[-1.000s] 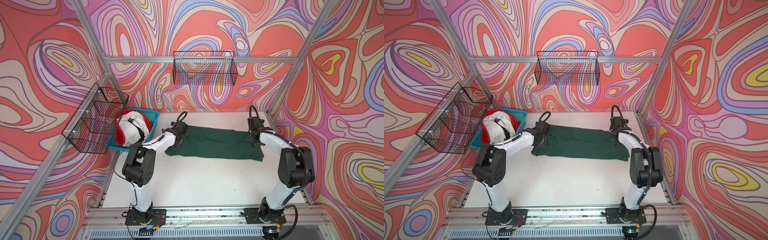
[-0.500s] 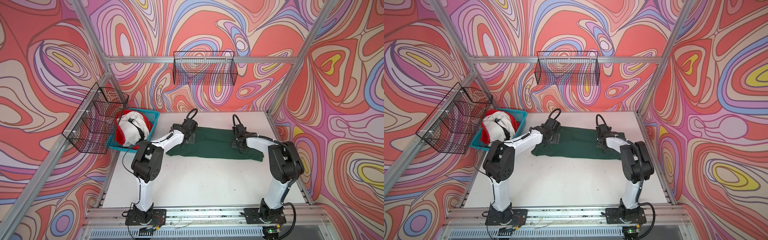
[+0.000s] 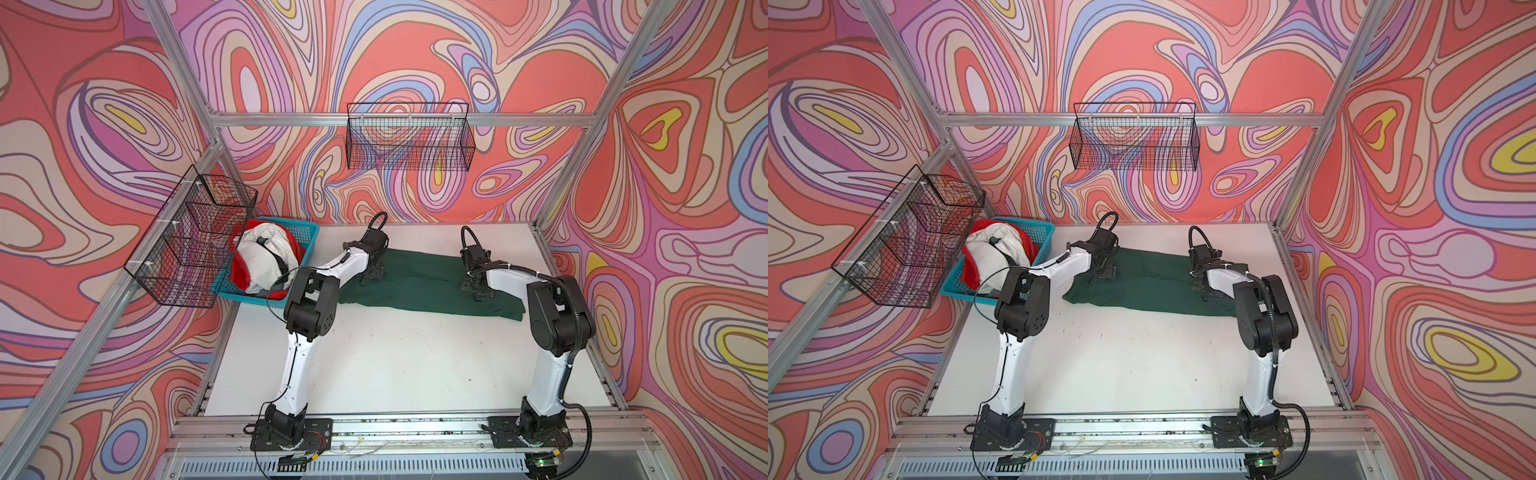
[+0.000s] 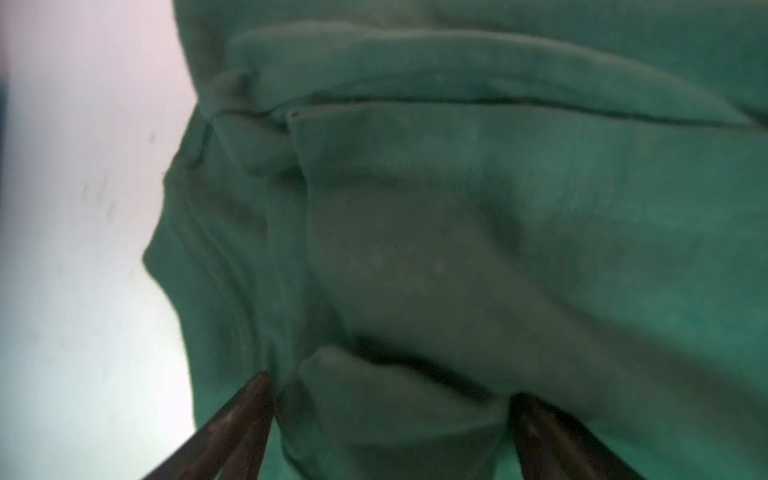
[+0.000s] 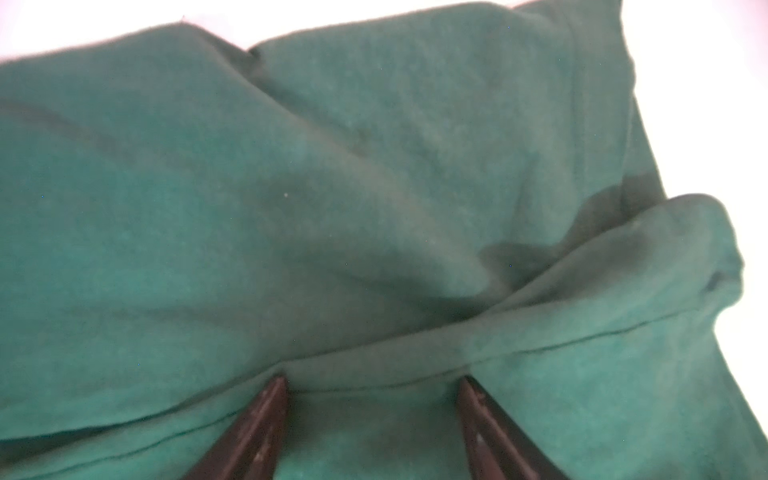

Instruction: Fold and stack the t-shirts

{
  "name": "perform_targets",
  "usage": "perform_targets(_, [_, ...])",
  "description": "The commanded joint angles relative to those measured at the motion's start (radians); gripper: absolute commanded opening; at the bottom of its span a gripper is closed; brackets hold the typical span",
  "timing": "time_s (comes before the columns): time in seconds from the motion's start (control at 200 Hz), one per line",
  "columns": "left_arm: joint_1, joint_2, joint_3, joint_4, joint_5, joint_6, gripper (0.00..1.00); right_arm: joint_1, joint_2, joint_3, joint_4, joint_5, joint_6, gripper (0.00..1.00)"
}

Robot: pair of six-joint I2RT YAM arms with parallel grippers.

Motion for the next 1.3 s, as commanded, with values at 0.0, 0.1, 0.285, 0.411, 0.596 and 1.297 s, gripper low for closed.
perform_targets(0.0, [0.01,0.114,0.142,-0.126,-0.006,0.053,0.88,-0.002,-0.015,-0.046,-0.046,-0.028,0.002,0.69])
perform_targets(0.1, [0.011,0.212,0.304,-0.196,-0.005,0.084,0.88,0.008,-0.051,-0.087,-0.065,-0.057,0.01,0.69])
perform_targets(0.285, [0.009,0.331,0.508,-0.228,-0.007,0.165,0.88,0.088,-0.086,-0.154,-0.125,-0.031,0.036,0.68])
perform_targets(0.411, [0.004,0.358,0.572,-0.179,-0.022,0.248,0.89,0.176,-0.109,-0.204,-0.124,-0.085,0.073,0.68])
perform_targets(0.596, [-0.001,0.358,0.589,-0.1,-0.029,0.351,0.92,0.316,-0.126,-0.242,-0.099,-0.171,0.141,0.68])
perform_targets(1.297, [0.011,0.326,0.601,-0.028,0.038,0.444,1.0,0.572,-0.3,-0.145,-0.183,-0.322,0.277,0.74])
